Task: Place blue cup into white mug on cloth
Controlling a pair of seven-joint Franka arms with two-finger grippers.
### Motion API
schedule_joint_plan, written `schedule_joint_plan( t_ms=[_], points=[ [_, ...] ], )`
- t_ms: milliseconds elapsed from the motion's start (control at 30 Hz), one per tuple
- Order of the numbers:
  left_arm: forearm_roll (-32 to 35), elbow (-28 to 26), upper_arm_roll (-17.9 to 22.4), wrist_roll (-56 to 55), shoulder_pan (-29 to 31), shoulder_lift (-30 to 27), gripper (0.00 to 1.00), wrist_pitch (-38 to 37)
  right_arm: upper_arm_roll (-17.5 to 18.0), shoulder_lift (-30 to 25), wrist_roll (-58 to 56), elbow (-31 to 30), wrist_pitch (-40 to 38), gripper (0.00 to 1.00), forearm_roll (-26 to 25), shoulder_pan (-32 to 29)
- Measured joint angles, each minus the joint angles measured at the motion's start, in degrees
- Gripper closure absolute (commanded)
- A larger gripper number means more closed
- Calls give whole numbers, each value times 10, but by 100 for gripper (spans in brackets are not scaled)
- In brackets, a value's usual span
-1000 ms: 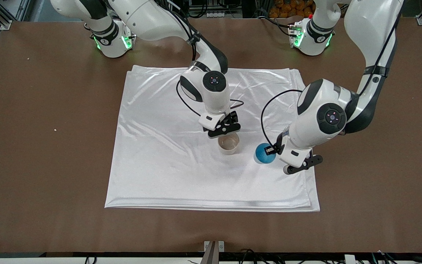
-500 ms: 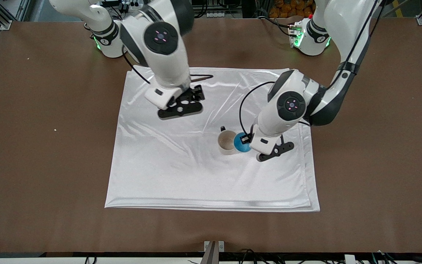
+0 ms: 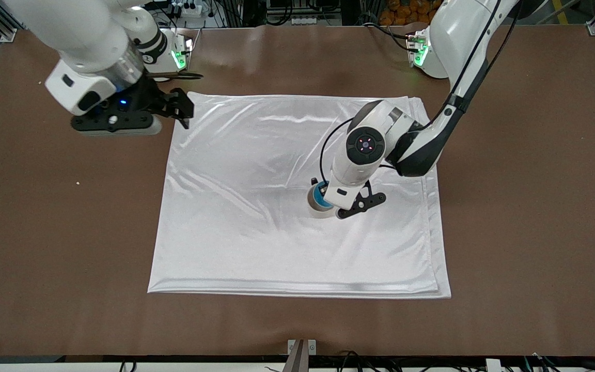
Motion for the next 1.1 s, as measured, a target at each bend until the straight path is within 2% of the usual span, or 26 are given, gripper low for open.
schedule_joint_plan(
  t_ms=[67, 100, 167, 200, 267, 667, 800, 1100],
  points=[
    [0, 0, 0, 0, -1, 4, 100, 6, -10, 0, -10, -16, 21, 0, 0, -4],
    [0, 0, 0, 0, -2, 6, 89, 8, -12, 0, -12, -24, 31, 0, 0, -6],
    [0, 0, 0, 0, -3, 10, 44, 12, -14, 0, -14, -42, 55, 0, 0, -8],
    [0, 0, 0, 0, -4, 12, 26, 14, -14, 0, -14, -51, 67, 0, 0, -8],
    [0, 1, 0, 0, -4, 14, 1, 16, -13, 0, -14, -66, 87, 0, 0, -8],
    [3, 9, 7, 0, -4, 16, 0, 18, -12, -1, -14, -90, 108, 0, 0, -5],
    [5, 15, 11, 0, -2, 14, 0, 18, -24, -2, -14, -90, 108, 0, 0, 6],
    [17, 24, 44, 40, 31, -2, 0, 18, -38, -2, -14, -92, 113, 0, 0, 16]
  ],
)
